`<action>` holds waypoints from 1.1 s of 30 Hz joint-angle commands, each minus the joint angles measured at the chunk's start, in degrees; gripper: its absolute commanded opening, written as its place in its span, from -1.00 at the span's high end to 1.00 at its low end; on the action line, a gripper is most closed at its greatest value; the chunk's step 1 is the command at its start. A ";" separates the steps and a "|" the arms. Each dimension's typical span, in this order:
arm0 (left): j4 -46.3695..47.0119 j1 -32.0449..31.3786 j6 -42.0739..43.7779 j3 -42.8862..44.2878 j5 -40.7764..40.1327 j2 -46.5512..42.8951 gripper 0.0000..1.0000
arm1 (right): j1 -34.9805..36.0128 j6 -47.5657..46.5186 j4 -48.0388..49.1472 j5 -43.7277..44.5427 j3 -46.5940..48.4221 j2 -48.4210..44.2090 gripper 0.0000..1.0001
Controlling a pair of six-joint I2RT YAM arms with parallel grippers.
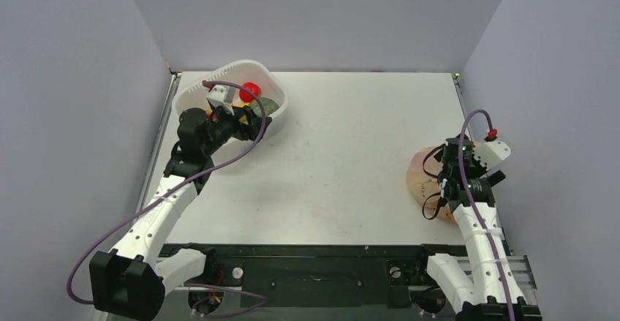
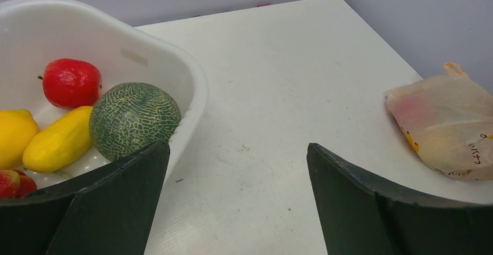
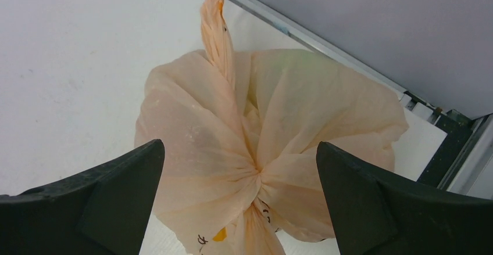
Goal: Take the fake fruits out of the plastic bag
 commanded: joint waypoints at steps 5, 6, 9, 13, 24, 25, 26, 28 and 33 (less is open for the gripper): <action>2.90 -2.10 0.60 3.08 2.68 0.62 -0.73 | -0.34 3.72 -1.42 -4.90 -1.01 7.28 -0.99; 2.88 -2.25 0.60 3.10 2.70 0.68 -0.73 | -0.30 3.68 -1.46 -5.48 -1.02 7.66 -0.94; 2.86 -2.46 0.66 3.18 2.77 0.98 -0.72 | -0.28 3.79 -1.46 -6.35 -2.09 8.20 -0.87; 2.86 -2.86 0.56 3.24 2.96 0.95 -0.69 | -0.26 2.96 -0.37 -8.98 -4.65 7.76 -0.56; 4.04 -4.08 -1.41 3.48 5.41 3.57 -0.61 | 16.06 1.68 1.82 -9.30 -8.04 7.19 0.49; 4.07 -4.61 -1.53 3.62 5.52 3.82 -0.60 | 17.53 1.68 1.96 -9.19 -8.01 7.13 0.60; 4.02 -4.87 -1.57 3.66 5.89 4.19 -0.60 | 20.27 1.54 2.03 -9.29 -7.83 7.19 0.65; 4.08 -5.69 -1.60 3.71 6.22 4.66 -0.60 | 25.52 1.15 2.73 -9.89 -7.62 7.44 0.75; 4.11 -7.95 -1.33 3.76 6.91 5.61 -0.60 | 39.18 2.09 5.28 -10.54 -6.62 8.58 0.81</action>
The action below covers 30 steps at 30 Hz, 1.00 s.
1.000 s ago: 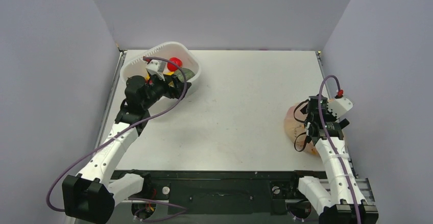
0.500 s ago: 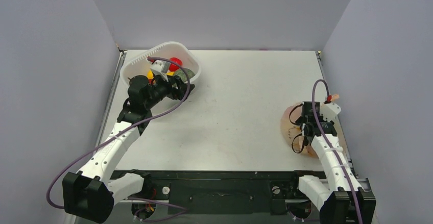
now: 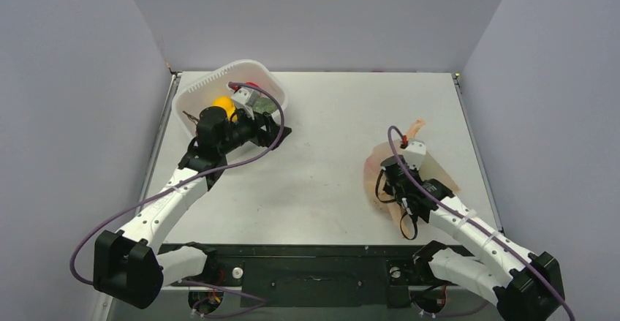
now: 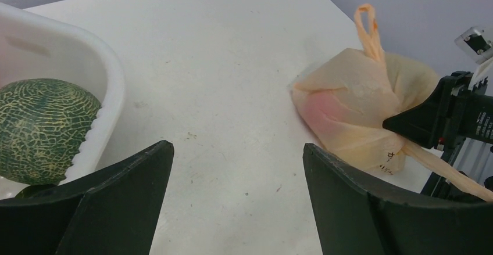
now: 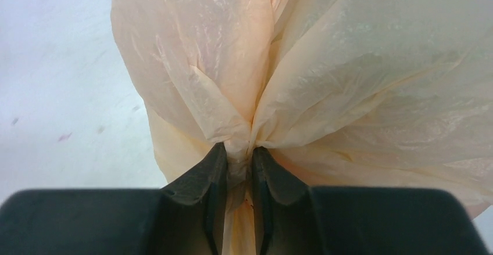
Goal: Take the fake fruits out of the plastic bag
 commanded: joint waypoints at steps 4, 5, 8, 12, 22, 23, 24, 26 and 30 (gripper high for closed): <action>2.35 -3.20 0.51 3.41 1.90 1.57 -0.60 | 21.73 3.47 4.72 -0.37 3.50 2.93 0.80; 1.96 -3.49 0.70 3.59 1.88 2.04 -0.60 | 24.41 3.84 4.92 -0.25 4.06 3.86 0.80; 1.61 -5.32 1.10 3.87 2.34 2.99 -0.60 | 31.75 5.61 5.26 0.86 6.37 5.53 0.78; 0.21 -8.13 2.50 4.63 2.49 4.02 -0.60 | 36.11 6.03 7.23 -1.99 7.39 6.71 0.49; -9.78 -17.90 11.10 7.81 2.04 8.29 -0.62 | 37.72 5.95 4.50 6.07 4.48 -7.26 -0.25; -10.16 -18.76 11.26 8.12 2.09 8.52 -0.62 | 37.69 7.13 3.85 8.26 2.78 -9.44 -0.25; -10.69 -19.05 11.43 8.27 2.02 9.03 -0.62 | 37.72 8.13 2.72 9.52 1.99 -13.71 -0.25; -11.60 -20.19 11.98 8.61 1.54 9.87 -0.61 | 37.57 10.68 2.08 12.66 -1.04 -20.69 -0.25; -13.51 -23.39 14.07 9.26 1.60 12.11 -0.60 | 36.02 12.19 3.14 12.79 -6.10 -29.97 -0.32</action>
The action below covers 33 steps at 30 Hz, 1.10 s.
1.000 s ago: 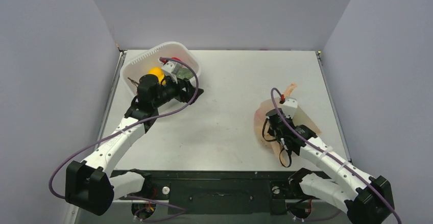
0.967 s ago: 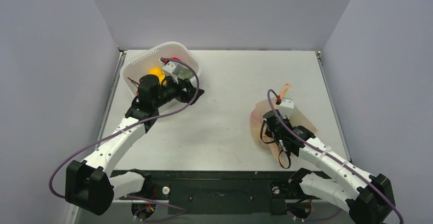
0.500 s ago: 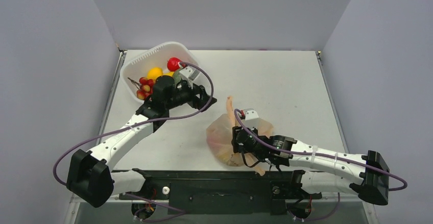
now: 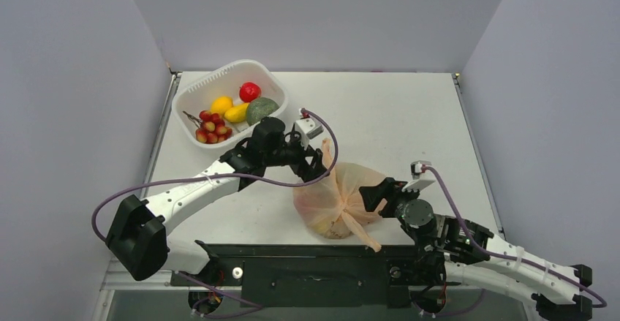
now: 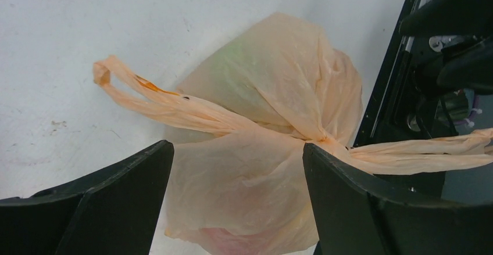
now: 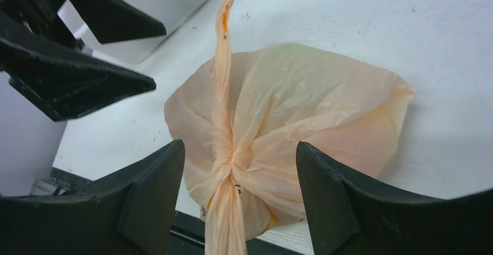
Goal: Take the fake fruits out of the plastic bag
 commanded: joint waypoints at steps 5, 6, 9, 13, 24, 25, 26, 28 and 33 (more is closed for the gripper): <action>-7.28 -8.01 10.05 4.38 -1.40 5.33 -0.69 | -7.05 1.31 0.39 -1.79 -3.40 -4.29 -0.37; -8.40 -9.65 11.12 4.53 -2.26 5.73 -0.70 | -8.20 1.16 0.91 -5.10 -3.21 -2.61 -0.37; -10.35 -12.72 12.81 4.91 -7.21 8.09 -0.60 | -15.00 0.55 2.96 -13.81 -2.95 2.52 -0.32; -14.27 -14.77 13.10 7.58 -8.89 11.67 -0.26 | -20.81 0.78 7.41 -25.51 -4.28 6.20 -0.20; -15.87 -16.11 13.66 10.41 -10.59 12.12 0.76 | -21.57 5.21 12.45 -32.17 -6.54 8.36 -0.14; -15.32 -16.07 13.80 9.94 -10.59 11.72 0.77 | -21.61 5.48 12.87 -32.58 -6.53 8.68 -0.14; -15.03 -16.09 13.83 9.79 -10.69 10.83 0.79 | -21.62 5.77 13.15 -32.72 -6.44 8.94 -0.14; -14.36 -16.14 13.97 9.15 -10.76 9.81 0.82 | -21.57 5.75 13.72 -32.92 -6.00 10.27 -0.16; -14.03 -16.11 14.09 8.96 -9.55 8.43 0.87 | -21.58 7.47 15.43 -32.69 -5.80 13.44 -0.18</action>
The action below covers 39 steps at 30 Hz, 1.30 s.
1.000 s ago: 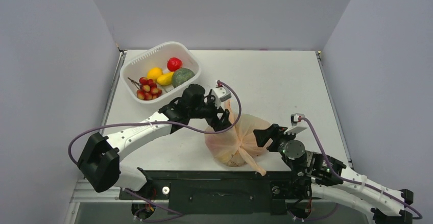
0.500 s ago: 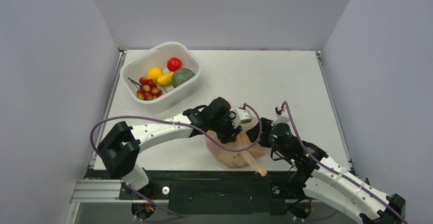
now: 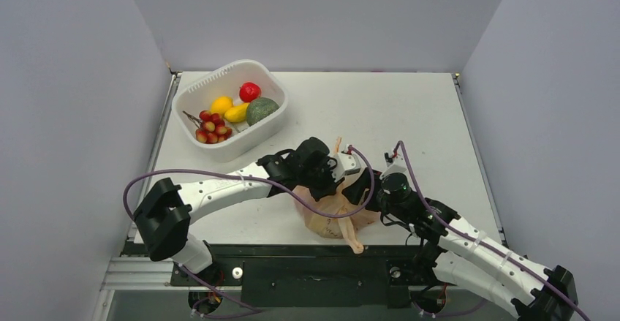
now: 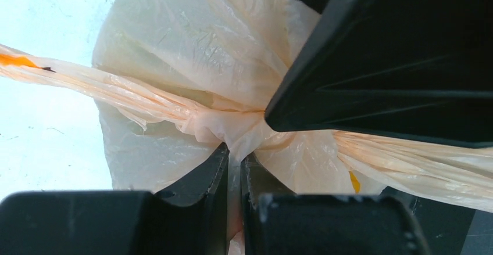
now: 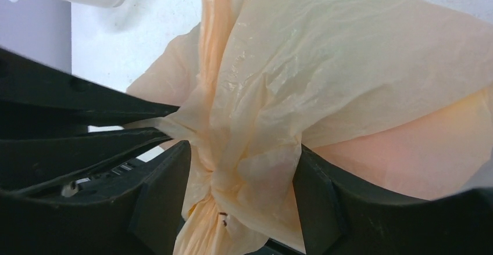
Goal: Take the fake fruits out of the plastic bag
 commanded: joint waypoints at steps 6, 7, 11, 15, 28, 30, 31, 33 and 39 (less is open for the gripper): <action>3.12 -0.36 1.00 -0.14 2.22 -5.58 0.87 | -0.30 6.05 7.51 1.92 -0.28 6.09 0.05; 3.09 -0.33 0.97 -0.13 2.10 -5.61 0.87 | -0.34 6.16 7.81 3.19 -0.15 5.98 0.20; 2.63 -0.30 0.94 0.12 -0.28 -5.96 0.90 | -0.73 6.65 6.51 7.67 -0.29 3.10 0.72; 2.71 -0.12 0.87 -0.02 -4.84 -7.12 0.97 | -2.95 5.86 3.38 9.36 -0.82 -0.94 1.00; 7.38 6.45 -1.68 -3.76 -14.94 -15.71 1.00 | -22.23 -8.81 -15.65 10.30 2.13 -13.30 1.00; 7.71 7.63 -2.27 -3.84 -13.50 -16.51 1.00 | -26.90 -11.97 -15.64 5.63 2.10 -12.35 1.00; 7.99 8.23 -2.42 -4.04 -11.82 -16.94 1.00 | -27.58 -12.61 -15.51 4.12 2.11 -11.42 1.00; 8.11 8.73 -2.41 -4.20 -8.47 -17.50 1.00 | -28.20 -14.37 -14.63 -1.85 2.30 -9.81 1.00; 7.54 9.45 -1.83 -3.43 -1.70 -18.25 0.47 | -28.26 -15.97 -12.40 -8.19 2.36 -8.57 1.00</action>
